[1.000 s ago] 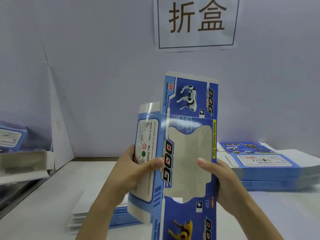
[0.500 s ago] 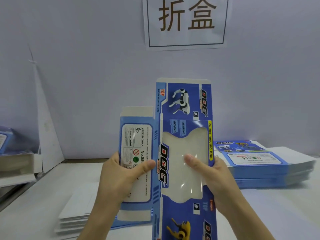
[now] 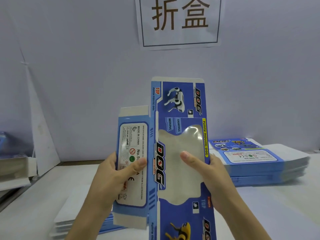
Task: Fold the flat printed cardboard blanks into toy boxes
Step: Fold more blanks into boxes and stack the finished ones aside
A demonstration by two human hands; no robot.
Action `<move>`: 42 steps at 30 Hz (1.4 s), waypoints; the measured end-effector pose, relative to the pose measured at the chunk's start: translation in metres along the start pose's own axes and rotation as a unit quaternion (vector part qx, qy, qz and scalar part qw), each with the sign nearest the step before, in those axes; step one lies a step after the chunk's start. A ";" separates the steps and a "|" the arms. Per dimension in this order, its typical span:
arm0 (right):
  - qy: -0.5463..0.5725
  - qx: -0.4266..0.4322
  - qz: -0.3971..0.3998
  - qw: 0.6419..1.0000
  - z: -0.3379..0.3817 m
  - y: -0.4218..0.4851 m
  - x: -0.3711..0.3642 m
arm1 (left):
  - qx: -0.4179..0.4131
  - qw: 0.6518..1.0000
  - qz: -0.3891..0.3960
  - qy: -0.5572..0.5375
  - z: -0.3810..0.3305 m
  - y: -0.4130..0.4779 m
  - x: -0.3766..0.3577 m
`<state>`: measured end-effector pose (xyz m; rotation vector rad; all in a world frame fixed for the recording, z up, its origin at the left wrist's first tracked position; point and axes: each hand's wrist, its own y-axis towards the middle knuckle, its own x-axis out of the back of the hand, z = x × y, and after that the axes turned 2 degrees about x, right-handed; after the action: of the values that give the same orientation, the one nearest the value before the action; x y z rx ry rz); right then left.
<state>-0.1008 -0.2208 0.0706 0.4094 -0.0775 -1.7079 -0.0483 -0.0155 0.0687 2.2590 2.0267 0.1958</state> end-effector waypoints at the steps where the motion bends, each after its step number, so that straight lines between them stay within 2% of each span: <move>1: 0.001 -0.004 0.000 1.000 0.000 0.000 0.000 | -0.003 1.000 -0.008 -0.006 0.000 0.000 0.001; 3: 0.003 -0.011 -0.001 1.000 0.000 -0.001 0.001 | -0.011 1.000 -0.020 -0.007 0.001 0.000 0.001; 10: -0.014 0.009 -0.004 1.000 0.003 0.000 0.001 | -0.002 1.000 0.012 0.000 -0.002 -0.003 -0.002; 15: -0.005 -0.001 -0.001 1.000 0.002 0.000 0.001 | -0.016 0.999 -0.027 -0.010 -0.004 -0.004 0.000; 22: -0.030 0.007 -0.015 0.999 0.005 0.002 0.000 | 0.005 1.000 0.015 0.008 -0.012 -0.005 -0.002; 26: -0.009 -0.001 -0.013 1.000 0.003 0.002 0.001 | -0.008 1.000 -0.014 0.006 -0.010 -0.006 -0.003; 31: -0.024 0.010 0.004 1.000 0.002 0.003 0.003 | -0.007 1.000 -0.004 -0.004 -0.009 -0.005 0.000; 36: -0.001 0.009 -0.011 1.000 0.001 0.001 0.002 | -0.026 0.999 -0.023 -0.011 -0.004 -0.003 -0.006; 37: -0.008 0.017 -0.017 1.000 0.001 0.001 0.000 | -0.032 0.999 -0.036 -0.002 -0.003 -0.004 -0.010; 40: -0.045 0.026 -0.034 0.998 0.000 0.000 -0.005 | -0.117 0.975 -0.101 0.158 -0.002 -0.012 -0.024; 42: -0.026 0.007 -0.014 1.000 -0.003 -0.003 -0.009 | -0.162 0.970 -0.061 0.173 -0.003 -0.022 -0.035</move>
<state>-0.1014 -0.2108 0.0687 0.3784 -0.1210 -1.7471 -0.0738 -0.0474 0.0673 1.9991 2.0880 0.8948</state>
